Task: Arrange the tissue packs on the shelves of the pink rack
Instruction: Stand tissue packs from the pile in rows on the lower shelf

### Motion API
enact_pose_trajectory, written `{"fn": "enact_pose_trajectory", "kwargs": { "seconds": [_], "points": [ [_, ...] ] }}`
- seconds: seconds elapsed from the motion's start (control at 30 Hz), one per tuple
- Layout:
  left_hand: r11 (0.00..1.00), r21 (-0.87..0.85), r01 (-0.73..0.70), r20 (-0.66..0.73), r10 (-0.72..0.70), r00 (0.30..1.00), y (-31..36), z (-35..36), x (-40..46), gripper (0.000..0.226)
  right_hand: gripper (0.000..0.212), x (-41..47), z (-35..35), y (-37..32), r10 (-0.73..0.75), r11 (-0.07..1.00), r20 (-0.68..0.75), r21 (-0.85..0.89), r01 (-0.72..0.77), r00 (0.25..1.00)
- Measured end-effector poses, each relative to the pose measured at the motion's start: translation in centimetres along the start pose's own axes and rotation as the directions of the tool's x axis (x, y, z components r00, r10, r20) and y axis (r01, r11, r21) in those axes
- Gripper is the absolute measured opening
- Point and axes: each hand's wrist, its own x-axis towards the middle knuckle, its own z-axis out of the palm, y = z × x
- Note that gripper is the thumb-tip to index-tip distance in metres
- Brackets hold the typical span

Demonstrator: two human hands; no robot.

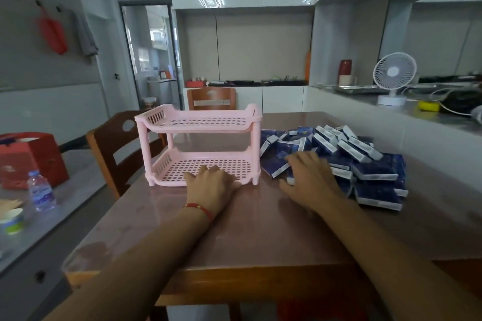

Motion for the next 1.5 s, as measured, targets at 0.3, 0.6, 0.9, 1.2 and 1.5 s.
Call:
{"fn": "enact_pose_trajectory", "kwargs": {
  "seconds": [0.3, 0.6, 0.9, 1.2, 1.5],
  "points": [
    [0.990, -0.130, 0.054, -0.005, -0.056, 0.998, -0.4, 0.4, 0.6, 0.033, 0.069, 4.9, 3.3, -1.4, 0.095, 0.994, -0.021, -0.053, -0.096, 0.995],
    [0.995, -0.096, -0.020, -0.108, 0.010, 0.994, -0.3, -0.3, -0.2, 0.028, 0.080, -0.8, -0.4, 0.7, -0.173, 0.802, -0.252, 0.524, 0.285, 0.952],
    [0.348, -0.936, 0.055, 0.136, 0.213, 0.968, 5.1, -1.7, -2.2, 0.036, 0.087, -5.1, -2.2, 0.5, -0.282, 0.829, -0.038, 0.494, 0.263, 0.959],
    [0.104, -0.976, 0.192, 0.203, 0.111, 0.973, 4.8, -0.4, -1.4, 0.023, 0.037, -3.6, -1.1, 9.2, 0.251, 0.957, -0.088, -0.126, -0.261, 0.964],
    [-0.078, -0.974, 0.211, 0.203, 0.094, 0.975, 4.6, -0.4, -1.3, 0.030, 0.020, -4.5, -3.1, 8.2, 0.380, 0.544, -0.077, 0.824, -0.156, 0.922]
  ]
}}
